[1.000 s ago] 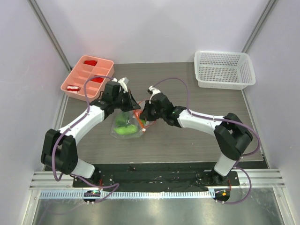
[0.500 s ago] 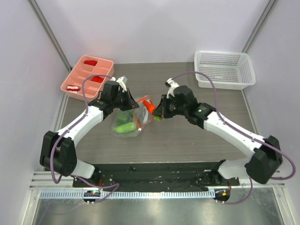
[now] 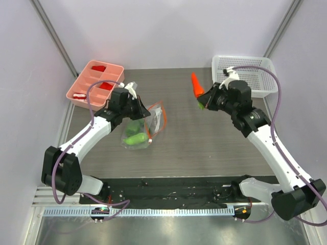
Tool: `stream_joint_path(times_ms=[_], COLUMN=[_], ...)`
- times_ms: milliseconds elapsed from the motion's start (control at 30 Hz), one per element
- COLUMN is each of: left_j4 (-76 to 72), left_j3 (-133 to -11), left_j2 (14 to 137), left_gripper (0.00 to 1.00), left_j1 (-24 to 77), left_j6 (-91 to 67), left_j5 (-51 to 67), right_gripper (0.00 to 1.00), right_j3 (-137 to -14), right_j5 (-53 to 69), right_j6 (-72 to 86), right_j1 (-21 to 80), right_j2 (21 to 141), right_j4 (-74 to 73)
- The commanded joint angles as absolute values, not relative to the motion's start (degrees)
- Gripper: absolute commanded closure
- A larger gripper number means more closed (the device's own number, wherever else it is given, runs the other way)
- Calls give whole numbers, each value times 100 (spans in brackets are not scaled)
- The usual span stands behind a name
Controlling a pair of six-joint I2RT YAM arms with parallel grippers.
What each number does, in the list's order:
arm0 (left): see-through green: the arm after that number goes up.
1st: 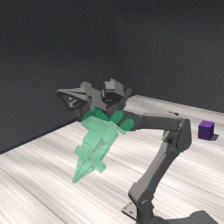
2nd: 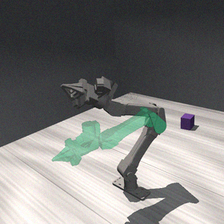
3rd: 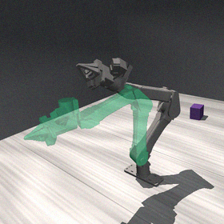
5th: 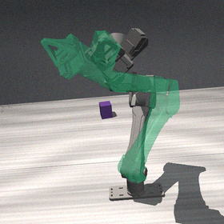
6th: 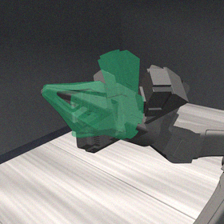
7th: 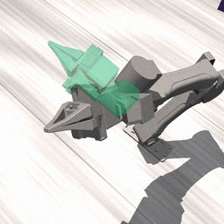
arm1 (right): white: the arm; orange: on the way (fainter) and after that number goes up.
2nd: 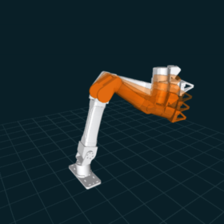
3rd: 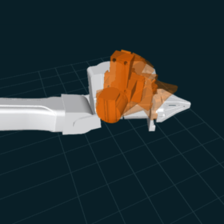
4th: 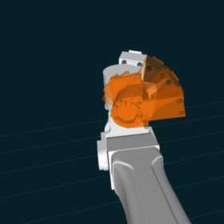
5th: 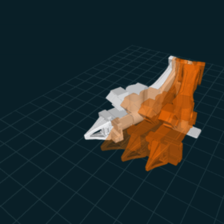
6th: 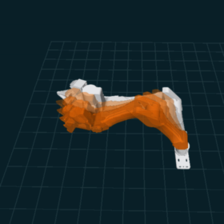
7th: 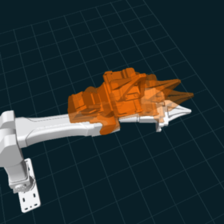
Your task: Open the zip-top bag and remove the fake food
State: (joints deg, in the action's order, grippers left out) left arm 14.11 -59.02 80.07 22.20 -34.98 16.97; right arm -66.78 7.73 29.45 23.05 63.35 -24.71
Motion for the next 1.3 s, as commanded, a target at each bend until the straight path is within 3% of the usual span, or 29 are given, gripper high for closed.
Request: stream_joint_path(times_ms=[0,133,300,567,800,867,1000,1100,1267], left_j4=[1266,1222,1178,1081,984,976,976,976,993], left_j3=[-6065,-6047,-6021,-5968,-5950,-5959,-5950,-5950,-5950], left_j2=[7787,7743,7734,7682,7787,7770,7726,7734,7734], left_gripper=[100,100,100,100,100,100,100,100,100], left_j1=[2197,2197,2197,2197,2197,2197,2171,2145,2145], left_j6=[-3480,-3498,-3542,-3630,-3735,-3735,-3709,-3700,-3691], left_j5=[1810,1846,1925,2030,2215,2206,2162,2162,2153], right_gripper=[99,99,99,99,93,86,41,29,26], right_j3=[-6908,-6881,-7925,-11010,-11575,-11829,-11962,-11901,-11427], right_j5=[97,-517,-115,1309,1467,1424,1257,1011,520], right_j6=[3084,3331,2569,1767,1161,1081,1046,1151,1625], right_j1=[1391,748,195,-439,-562,-563,-563,-563,-536], right_j2=[6818,7530,9172,12092,12691,12884,12947,12772,12113], right_j4=[-1716,-732,-53,-1105,-1503,-1783,-2117,-2293,-2487])
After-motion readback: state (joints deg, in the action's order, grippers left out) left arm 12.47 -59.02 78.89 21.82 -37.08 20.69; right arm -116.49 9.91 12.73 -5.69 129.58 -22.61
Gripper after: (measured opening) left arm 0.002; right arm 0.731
